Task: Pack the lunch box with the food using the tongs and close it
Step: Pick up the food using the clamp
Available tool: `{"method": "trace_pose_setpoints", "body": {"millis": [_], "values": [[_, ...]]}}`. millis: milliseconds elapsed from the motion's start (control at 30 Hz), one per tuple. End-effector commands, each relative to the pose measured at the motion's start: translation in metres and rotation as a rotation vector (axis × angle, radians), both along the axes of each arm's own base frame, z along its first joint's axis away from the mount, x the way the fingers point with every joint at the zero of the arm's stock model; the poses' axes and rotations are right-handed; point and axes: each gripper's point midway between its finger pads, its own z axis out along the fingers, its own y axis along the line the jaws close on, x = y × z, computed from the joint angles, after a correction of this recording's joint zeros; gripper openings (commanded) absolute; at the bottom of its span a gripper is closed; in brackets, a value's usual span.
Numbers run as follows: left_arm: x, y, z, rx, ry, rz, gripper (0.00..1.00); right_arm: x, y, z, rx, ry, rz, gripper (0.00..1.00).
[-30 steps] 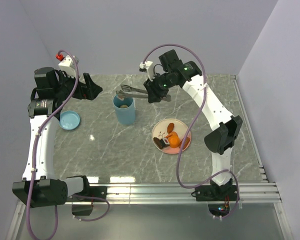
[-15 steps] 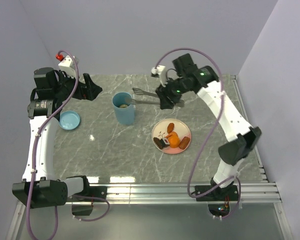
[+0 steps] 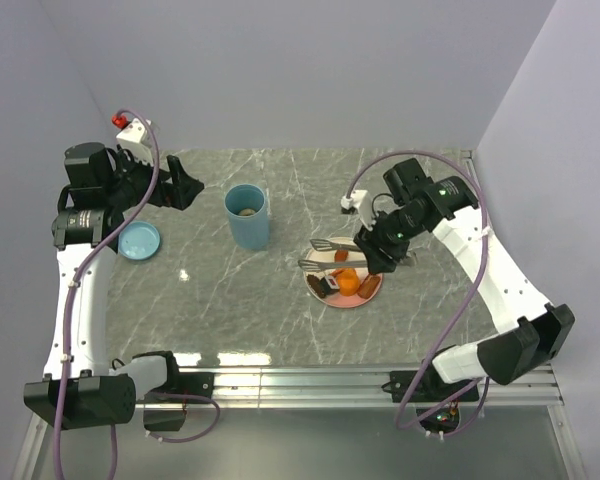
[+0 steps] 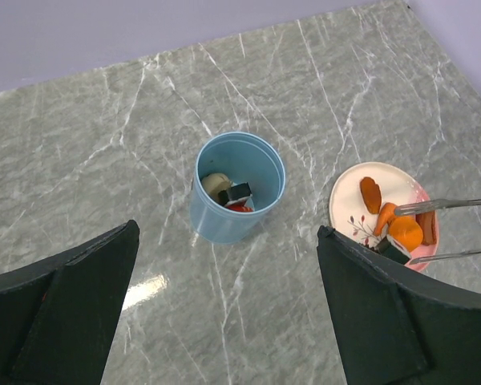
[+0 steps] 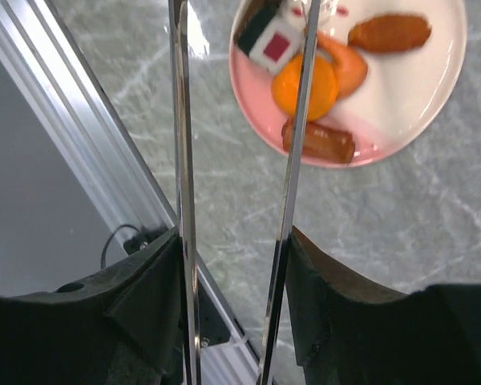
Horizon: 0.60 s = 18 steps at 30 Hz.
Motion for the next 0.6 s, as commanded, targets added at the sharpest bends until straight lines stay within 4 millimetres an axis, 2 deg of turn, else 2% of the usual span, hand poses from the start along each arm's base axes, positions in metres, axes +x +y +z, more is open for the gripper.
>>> {"method": "trace_pose_setpoints", "body": {"millis": [0,133,300,567], "values": [[-0.01,-0.002,0.009,0.021,-0.048,-0.03,0.99,-0.026,-0.023,-0.002,-0.07,0.01,0.007,0.56],[-0.012,-0.003,0.007,0.021,-0.046,-0.035,0.99,-0.031,-0.039,-0.021,-0.138,0.0,-0.019,0.58],[-0.013,-0.005,0.009,0.017,-0.049,-0.043,0.99,-0.025,-0.051,-0.04,-0.208,-0.029,-0.027,0.6],[-0.012,-0.004,0.01,0.015,-0.047,-0.034,0.99,-0.019,-0.045,-0.052,-0.206,-0.019,0.002,0.61]]}}
